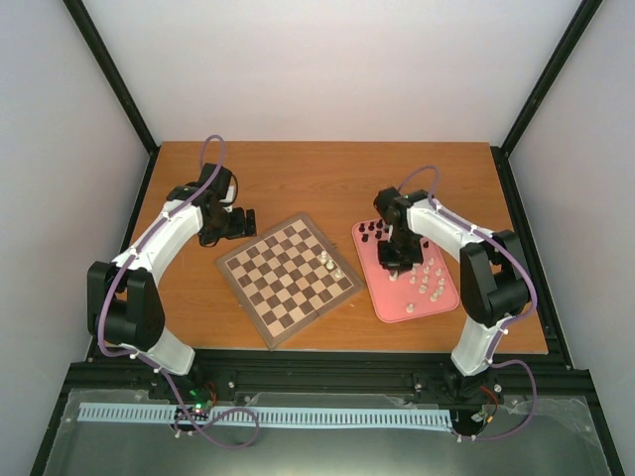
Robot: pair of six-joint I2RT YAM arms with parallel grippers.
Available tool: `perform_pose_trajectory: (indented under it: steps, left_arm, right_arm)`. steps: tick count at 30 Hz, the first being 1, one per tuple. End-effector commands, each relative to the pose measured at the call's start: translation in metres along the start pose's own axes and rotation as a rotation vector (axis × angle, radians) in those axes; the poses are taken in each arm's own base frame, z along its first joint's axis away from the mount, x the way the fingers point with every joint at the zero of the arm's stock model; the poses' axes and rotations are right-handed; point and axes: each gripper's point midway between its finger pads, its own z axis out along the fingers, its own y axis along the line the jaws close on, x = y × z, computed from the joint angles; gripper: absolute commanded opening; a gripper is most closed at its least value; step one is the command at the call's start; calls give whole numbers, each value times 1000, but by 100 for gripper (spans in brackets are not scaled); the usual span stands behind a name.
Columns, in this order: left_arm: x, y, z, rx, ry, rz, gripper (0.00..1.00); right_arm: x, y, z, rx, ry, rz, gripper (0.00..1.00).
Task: Set up the chess pieces on the board
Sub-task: Pick up the chess piece from the storage box, then place the chess piece on the chessboard.
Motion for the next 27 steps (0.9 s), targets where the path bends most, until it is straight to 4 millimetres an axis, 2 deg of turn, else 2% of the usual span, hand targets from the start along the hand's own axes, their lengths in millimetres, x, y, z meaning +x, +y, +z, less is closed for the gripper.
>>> perform_pose_trajectory:
  steps: [1, 4, 8, 12, 14, 19, 23, 27]
  left_arm:
    - [-10, -5, -15, 11, -52, 20, 100]
    - [-11, -6, -18, 18, -62, 21, 100]
    - [-12, -8, -23, 25, -71, 23, 100]
    - [-12, -5, -29, 17, -89, 26, 100]
    - [-12, -5, -31, 15, -95, 28, 100]
    - [-6, -1, -33, 7, -96, 28, 100]
    - [-3, 2, -33, -2, -103, 28, 100]
    - [-2, 1, -33, 5, -102, 26, 100]
  right_arm:
    - [-23, 11, -52, 13, -123, -30, 6]
    - [-43, 32, -82, -11, -173, -66, 6]
    - [-70, 69, -107, -29, -205, -153, 6]
    - [-90, 106, -103, -54, -159, -230, 6]
    - [-100, 127, -108, -94, -180, -263, 6]
    - [-93, 159, -91, -150, -126, -304, 6]
    - [-88, 183, -87, -156, -149, -374, 6]
    - [-86, 196, -75, -172, -138, -396, 6]
